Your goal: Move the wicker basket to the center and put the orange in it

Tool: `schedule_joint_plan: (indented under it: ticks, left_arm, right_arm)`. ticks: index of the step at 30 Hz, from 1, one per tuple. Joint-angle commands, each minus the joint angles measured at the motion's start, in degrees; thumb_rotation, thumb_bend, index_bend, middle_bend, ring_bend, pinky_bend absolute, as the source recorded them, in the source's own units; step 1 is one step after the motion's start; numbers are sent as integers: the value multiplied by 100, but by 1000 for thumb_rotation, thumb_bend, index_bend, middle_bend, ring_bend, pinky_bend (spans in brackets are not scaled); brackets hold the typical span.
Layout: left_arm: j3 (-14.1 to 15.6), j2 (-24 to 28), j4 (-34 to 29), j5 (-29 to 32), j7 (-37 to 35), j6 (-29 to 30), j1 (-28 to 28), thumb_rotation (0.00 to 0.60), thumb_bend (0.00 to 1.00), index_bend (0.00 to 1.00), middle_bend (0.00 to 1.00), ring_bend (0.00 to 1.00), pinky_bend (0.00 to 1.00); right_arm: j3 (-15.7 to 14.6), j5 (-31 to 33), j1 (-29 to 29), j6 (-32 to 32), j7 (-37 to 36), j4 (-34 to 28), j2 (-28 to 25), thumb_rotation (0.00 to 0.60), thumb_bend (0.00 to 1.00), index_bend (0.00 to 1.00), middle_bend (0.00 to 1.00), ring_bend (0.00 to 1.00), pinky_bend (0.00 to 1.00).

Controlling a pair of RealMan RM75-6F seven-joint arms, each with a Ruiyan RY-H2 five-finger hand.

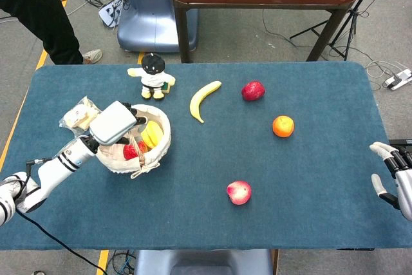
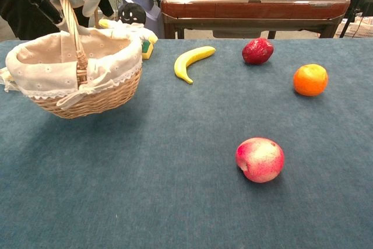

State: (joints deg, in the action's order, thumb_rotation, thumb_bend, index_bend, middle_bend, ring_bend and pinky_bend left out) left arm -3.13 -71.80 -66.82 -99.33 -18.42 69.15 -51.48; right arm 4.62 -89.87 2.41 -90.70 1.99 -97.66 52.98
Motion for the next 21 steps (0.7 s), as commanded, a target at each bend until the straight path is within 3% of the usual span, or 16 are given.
schedule_joint_plan:
  ticks: [1, 13, 21]
  left_arm:
    - [-137, 27, -167, 116, 133, -22, -58, 600, 205, 793, 894, 708, 651]
    - [-669, -286, -723, 516, 765, -340, -464, 600, 205, 783, 890, 693, 651]
    - [-849, -675, -937, 645, 1291, -651, -798, 600, 205, 779, 886, 687, 651]
  right_arm:
    - [-3, -10, -1, -2, -12, 13, 0, 600, 415, 251, 263, 213, 386]
    - [-20, -30, -7, 4, -47, 47, -9, 600, 415, 251, 263, 213, 387]
    - [-53, -28, -68, -47, -119, 107, -6, 600, 415, 251, 263, 213, 387]
